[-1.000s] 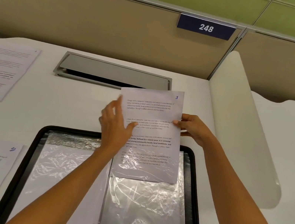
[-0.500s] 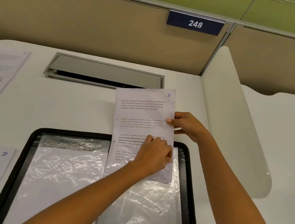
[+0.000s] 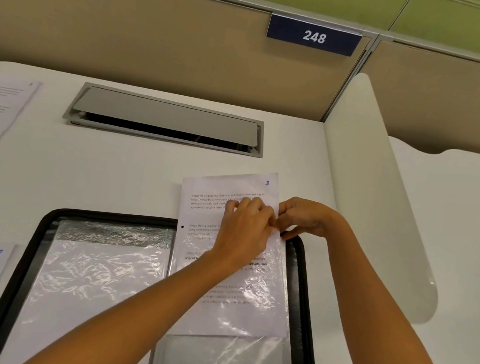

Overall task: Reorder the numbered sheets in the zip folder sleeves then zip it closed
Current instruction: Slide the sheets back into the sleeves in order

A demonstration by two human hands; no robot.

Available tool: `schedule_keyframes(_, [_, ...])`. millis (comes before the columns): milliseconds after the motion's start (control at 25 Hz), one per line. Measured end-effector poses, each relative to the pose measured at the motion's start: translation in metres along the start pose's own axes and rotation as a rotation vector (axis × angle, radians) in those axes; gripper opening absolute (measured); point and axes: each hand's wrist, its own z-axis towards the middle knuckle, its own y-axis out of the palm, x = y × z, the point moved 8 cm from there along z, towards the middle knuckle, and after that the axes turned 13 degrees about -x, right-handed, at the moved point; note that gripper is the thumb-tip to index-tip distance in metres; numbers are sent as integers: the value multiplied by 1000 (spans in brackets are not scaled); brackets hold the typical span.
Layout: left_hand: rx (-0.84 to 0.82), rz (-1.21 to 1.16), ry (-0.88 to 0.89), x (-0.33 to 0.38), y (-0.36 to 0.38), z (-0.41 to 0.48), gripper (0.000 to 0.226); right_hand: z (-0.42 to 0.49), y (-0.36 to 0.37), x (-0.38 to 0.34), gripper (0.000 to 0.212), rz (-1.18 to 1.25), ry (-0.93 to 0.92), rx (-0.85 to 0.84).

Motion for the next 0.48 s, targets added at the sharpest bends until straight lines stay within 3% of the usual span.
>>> schedule_keyframes(120, [83, -38, -119, -42, -22, 7, 35, 0, -1, 5, 24, -20, 56, -13])
schedule_keyframes(240, [-142, -13, -238, -93, -22, 23, 54, 2, -1, 5, 33, -17, 62, -14])
schedule_keyframes(360, [-324, -55, -236, -123, -14, 31, 46, 4, -3, 1, 32, 5, 41, 12])
schedule_keyframes(480, [-294, -187, -260, -137, -18, 32, 25, 6, -11, -5, 28, 74, -30, 120])
